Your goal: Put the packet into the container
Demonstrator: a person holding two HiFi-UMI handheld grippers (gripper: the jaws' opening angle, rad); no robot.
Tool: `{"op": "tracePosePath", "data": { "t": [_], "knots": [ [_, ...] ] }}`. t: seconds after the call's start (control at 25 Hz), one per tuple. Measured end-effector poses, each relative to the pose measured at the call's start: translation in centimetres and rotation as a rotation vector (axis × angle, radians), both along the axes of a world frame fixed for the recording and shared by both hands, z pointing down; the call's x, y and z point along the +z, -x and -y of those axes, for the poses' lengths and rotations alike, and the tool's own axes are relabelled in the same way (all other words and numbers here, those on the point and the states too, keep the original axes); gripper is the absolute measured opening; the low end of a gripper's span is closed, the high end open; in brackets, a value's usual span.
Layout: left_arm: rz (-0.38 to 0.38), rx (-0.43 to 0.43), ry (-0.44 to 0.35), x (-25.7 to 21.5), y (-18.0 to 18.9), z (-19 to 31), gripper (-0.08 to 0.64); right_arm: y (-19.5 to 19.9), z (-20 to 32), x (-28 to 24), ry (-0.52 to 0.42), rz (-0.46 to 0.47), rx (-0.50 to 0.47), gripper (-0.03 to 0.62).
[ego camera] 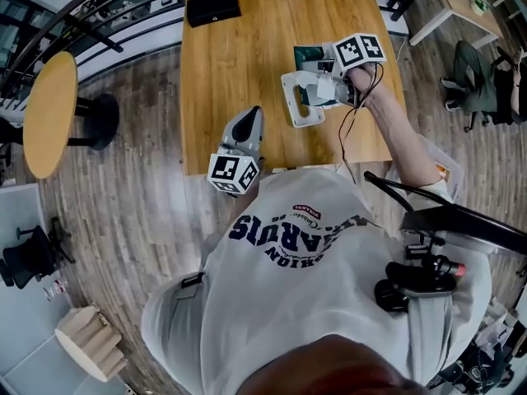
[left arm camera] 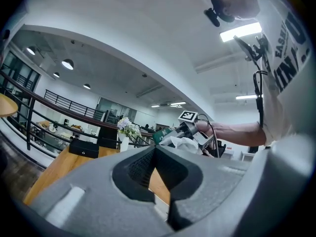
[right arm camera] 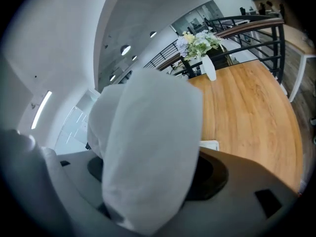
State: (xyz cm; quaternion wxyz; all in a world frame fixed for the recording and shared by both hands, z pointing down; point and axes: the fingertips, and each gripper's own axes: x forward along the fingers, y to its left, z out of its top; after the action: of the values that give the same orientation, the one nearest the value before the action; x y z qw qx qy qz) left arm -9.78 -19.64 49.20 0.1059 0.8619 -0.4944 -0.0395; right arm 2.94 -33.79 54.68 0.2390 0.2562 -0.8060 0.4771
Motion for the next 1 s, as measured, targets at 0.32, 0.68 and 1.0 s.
{"op": "tracePosePath", "data": {
  "t": [0.32,0.68,1.0],
  "knots": [
    [-0.014,-0.046,0.014,0.8,0.8,-0.1,-0.003,1.0,0.0,0.7,0.011,-0.013,-0.034,0.347],
    [-0.006,-0.051,0.016,0.7,1.0,-0.2,-0.003,0.9,0.3,1.9,0.035,-0.026,-0.021,0.347],
    [0.003,-0.062,0.030,0.8,1.0,-0.4,-0.003,0.6,0.7,3.7,0.066,-0.038,-0.008,0.346]
  ]
}}
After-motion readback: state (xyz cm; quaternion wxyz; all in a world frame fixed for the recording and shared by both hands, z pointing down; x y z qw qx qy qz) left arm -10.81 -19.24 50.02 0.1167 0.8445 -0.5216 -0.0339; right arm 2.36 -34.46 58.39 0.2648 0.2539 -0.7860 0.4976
